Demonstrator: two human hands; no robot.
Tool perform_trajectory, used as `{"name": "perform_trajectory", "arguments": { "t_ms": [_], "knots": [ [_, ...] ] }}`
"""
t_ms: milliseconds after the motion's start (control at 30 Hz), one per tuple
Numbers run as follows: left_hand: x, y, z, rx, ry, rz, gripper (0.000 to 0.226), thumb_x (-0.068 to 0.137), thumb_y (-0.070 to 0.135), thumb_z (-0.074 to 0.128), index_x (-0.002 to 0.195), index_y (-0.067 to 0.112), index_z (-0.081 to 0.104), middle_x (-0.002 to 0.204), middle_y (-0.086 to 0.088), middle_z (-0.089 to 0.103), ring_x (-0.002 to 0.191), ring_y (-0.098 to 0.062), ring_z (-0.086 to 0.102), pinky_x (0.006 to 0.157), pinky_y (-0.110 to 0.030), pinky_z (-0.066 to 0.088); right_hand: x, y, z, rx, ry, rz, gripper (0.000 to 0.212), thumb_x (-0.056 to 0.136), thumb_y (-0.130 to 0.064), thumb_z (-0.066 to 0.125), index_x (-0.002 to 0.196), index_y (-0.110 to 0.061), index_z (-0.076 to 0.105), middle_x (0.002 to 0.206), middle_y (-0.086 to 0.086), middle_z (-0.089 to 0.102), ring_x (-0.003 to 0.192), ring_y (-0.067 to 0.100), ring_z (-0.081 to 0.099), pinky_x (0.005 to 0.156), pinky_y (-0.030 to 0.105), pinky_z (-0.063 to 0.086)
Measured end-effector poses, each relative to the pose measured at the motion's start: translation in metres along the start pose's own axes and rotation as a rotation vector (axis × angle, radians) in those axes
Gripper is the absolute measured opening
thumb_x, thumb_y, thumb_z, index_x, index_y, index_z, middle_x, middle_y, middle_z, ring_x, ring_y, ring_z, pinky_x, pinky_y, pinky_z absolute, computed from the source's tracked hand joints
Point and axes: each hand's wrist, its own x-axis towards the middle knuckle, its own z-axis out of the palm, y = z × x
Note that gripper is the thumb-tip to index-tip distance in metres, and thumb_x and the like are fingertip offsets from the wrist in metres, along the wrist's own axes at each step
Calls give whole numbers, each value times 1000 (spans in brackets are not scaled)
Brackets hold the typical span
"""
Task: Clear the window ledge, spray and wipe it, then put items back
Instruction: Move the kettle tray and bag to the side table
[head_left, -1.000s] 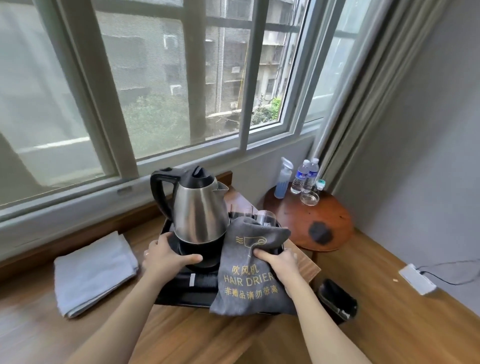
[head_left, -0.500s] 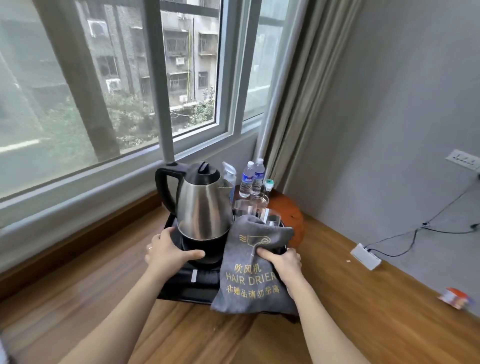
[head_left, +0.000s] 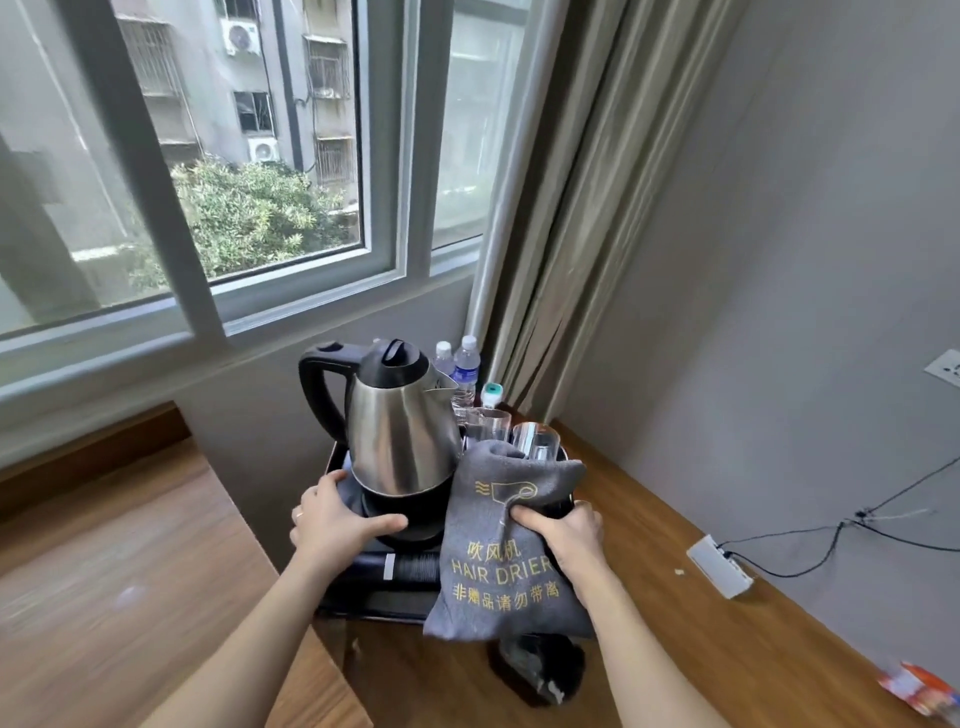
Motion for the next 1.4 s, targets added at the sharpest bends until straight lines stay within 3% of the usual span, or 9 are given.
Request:
{"name": "perform_trajectory", "arguments": {
  "t_ms": [133, 400, 867, 1033, 1133, 1300, 1400],
  "knots": [
    [18, 8, 33, 11, 2, -18, 123, 36, 58, 94, 142, 26, 42, 142, -8, 48, 135, -35, 36, 106, -51, 37, 38, 16, -1, -4, 3, 15, 125, 22, -90, 73, 118, -11, 63, 120, 8, 58, 119, 32, 55, 101, 48, 48],
    [53, -7, 93, 39, -32, -38, 122, 39, 55, 95, 144, 24, 41, 145, -10, 44, 136, -38, 34, 106, -51, 36, 82, 47, 11, -18, -32, 76, 124, 29, -79, 71, 127, -5, 53, 129, 14, 49, 130, 34, 42, 110, 48, 38],
    [109, -55, 174, 38, 114, -216, 121, 38, 50, 96, 142, 23, 43, 145, -9, 44, 135, -36, 35, 107, -51, 36, 194, 88, 78, -24, -224, 62, 124, 27, -73, 71, 128, -4, 52, 127, 14, 48, 131, 33, 41, 110, 42, 35],
    [124, -67, 184, 1, 125, -245, 123, 31, 54, 94, 139, 23, 45, 142, -8, 47, 134, -35, 36, 106, -51, 37, 222, 90, 97, -69, -260, 72, 127, 25, -75, 69, 129, -5, 51, 128, 14, 49, 131, 33, 42, 111, 43, 35],
    [132, -70, 186, -22, 135, -239, 129, 20, 67, 81, 136, 23, 47, 140, -6, 50, 131, -33, 40, 106, -50, 38, 234, 90, 106, -69, -283, 79, 133, 24, -76, 69, 135, -4, 47, 132, 14, 46, 134, 33, 39, 113, 44, 34],
    [145, -74, 189, -71, 135, -230, 128, 19, 66, 80, 135, 23, 47, 138, -5, 51, 130, -30, 42, 106, -49, 39, 254, 86, 115, -99, -317, 78, 119, 49, -58, 90, 142, -3, 40, 139, 15, 42, 139, 32, 33, 116, 45, 30],
    [151, -77, 190, -84, 125, -233, 129, 20, 65, 82, 136, 21, 47, 138, -5, 51, 130, -30, 42, 107, -48, 38, 259, 80, 118, -119, -332, 82, 132, 34, -68, 78, 143, -5, 39, 139, 13, 41, 140, 31, 31, 116, 45, 30]
  ]
}}
